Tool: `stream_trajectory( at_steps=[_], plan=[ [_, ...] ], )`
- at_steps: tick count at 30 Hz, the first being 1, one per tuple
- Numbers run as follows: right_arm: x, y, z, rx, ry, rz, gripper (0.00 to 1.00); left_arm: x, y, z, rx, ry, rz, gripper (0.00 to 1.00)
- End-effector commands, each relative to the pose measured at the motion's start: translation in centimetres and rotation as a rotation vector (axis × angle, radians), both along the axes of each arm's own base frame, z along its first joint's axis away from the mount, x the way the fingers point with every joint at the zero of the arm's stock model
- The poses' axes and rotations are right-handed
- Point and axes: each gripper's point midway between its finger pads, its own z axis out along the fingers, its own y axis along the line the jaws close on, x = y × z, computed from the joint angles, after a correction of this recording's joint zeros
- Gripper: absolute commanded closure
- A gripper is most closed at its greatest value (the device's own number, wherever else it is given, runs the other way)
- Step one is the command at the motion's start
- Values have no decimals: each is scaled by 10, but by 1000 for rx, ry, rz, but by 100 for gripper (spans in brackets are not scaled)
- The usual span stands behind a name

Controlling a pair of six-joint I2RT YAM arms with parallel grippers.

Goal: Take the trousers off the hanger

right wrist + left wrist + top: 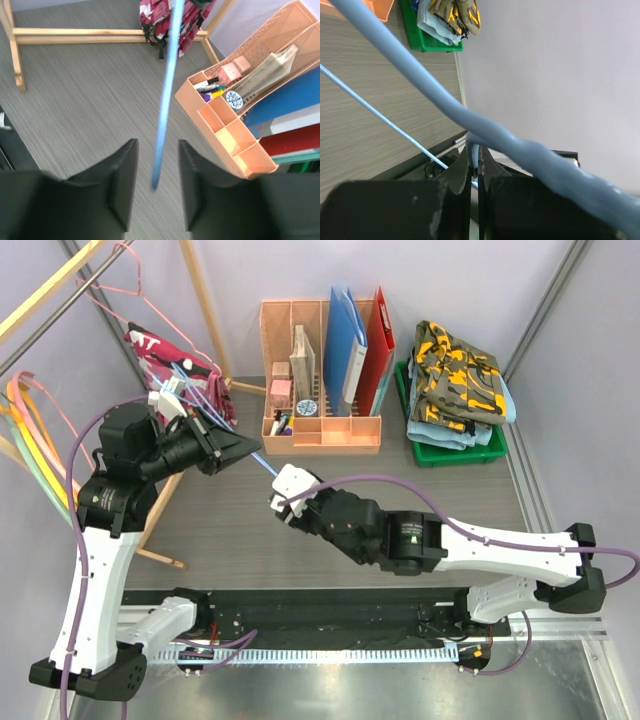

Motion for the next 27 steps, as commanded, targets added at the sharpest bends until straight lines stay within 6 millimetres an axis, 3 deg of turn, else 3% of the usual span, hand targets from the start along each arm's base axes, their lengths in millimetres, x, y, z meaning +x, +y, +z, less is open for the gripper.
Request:
stream_trajectory(
  at_steps=[1,3,7,9,10,12,14,16,18,20,21,22,24,25,26,27],
  plan=[
    [19,17,40,135,-16,6,78,-14,-3,24,-57,-67,-37,100],
    [25,20,43,138,-20,-7,98,-18,-5,26,-69,-72,-53,100],
    [25,30,45,184,18,-14,99,-28,-5,36,-80,-135,-77,98],
    [20,33,48,230,62,0,99,-31,-4,33,-86,-144,-73,83],
    [18,33,49,264,94,-3,99,-37,-2,38,-94,-179,-68,66],
    [18,32,53,304,121,-4,99,-41,-1,33,-108,-191,-57,50],
    [21,31,55,344,163,16,99,-55,2,44,-129,-265,-56,27],
    [28,29,55,372,197,17,99,-65,5,50,-127,-315,-51,24],
    [28,37,54,382,232,69,99,-89,14,66,-110,-431,-29,23],
    [41,39,59,398,248,87,99,-108,33,95,-101,-573,81,23],
    [43,48,56,390,262,121,99,-124,45,101,-57,-660,142,22],
    [45,51,65,410,266,148,99,-144,57,124,-54,-750,194,22],
    [56,65,63,425,309,200,99,-161,79,141,0,-859,314,23],
    [58,70,76,450,310,226,99,-177,88,155,5,-919,352,23],
    [63,74,79,460,321,249,99,-179,102,162,15,-933,438,23],
    [64,90,70,451,362,287,99,-187,111,164,36,-965,483,23]
  ],
)
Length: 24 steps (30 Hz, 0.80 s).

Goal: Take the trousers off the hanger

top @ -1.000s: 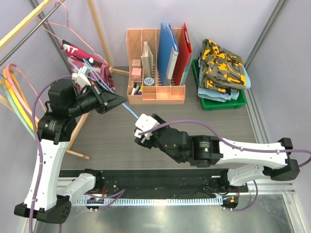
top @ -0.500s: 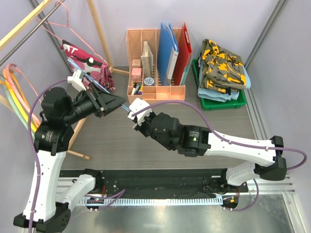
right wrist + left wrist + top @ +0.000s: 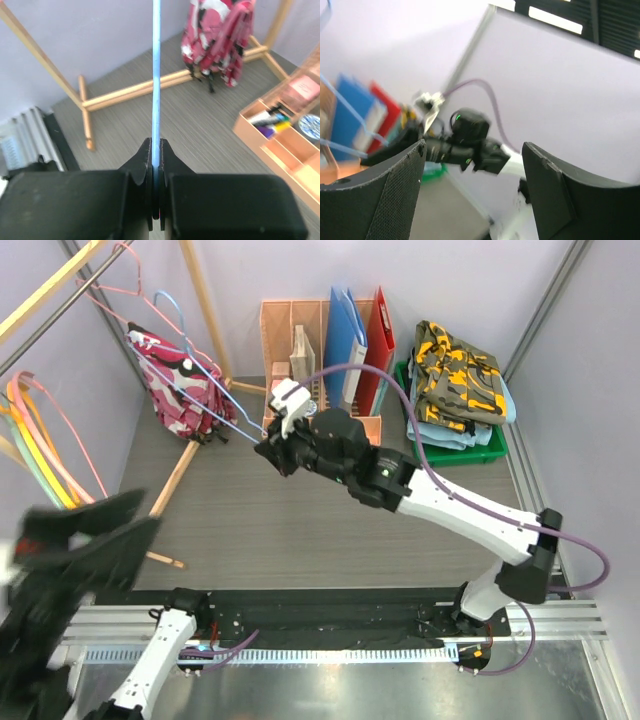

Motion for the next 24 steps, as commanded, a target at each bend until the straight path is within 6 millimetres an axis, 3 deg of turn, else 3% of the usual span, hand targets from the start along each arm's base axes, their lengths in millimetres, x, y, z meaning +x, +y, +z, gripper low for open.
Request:
stream_trajectory(
  at_steps=[1,5,7,8,9,10,12,13,14,15,24],
  plan=[
    [-6,42,58,195,20,206,99,-36,57,37,-8,-217,324,23],
    [6,75,62,235,48,273,99,-55,114,40,-142,-254,602,24],
    [11,97,59,256,64,315,99,-65,125,37,-138,-275,662,24],
    [14,104,59,266,70,325,99,-65,127,34,-126,-268,681,24],
    [13,109,76,304,61,344,99,-65,129,32,-115,-266,691,24],
    [21,124,58,287,84,350,99,-61,129,27,-82,-251,703,24],
    [22,134,70,331,81,372,99,-60,125,24,-45,-255,694,24],
    [26,144,58,321,95,384,99,-59,125,20,-26,-249,699,24],
    [28,148,57,327,97,391,99,-55,125,15,-11,-233,702,24],
    [26,150,69,351,82,402,99,-52,125,11,1,-222,705,24],
    [35,177,46,356,119,437,99,-32,124,-12,69,-161,725,24]
  ],
)
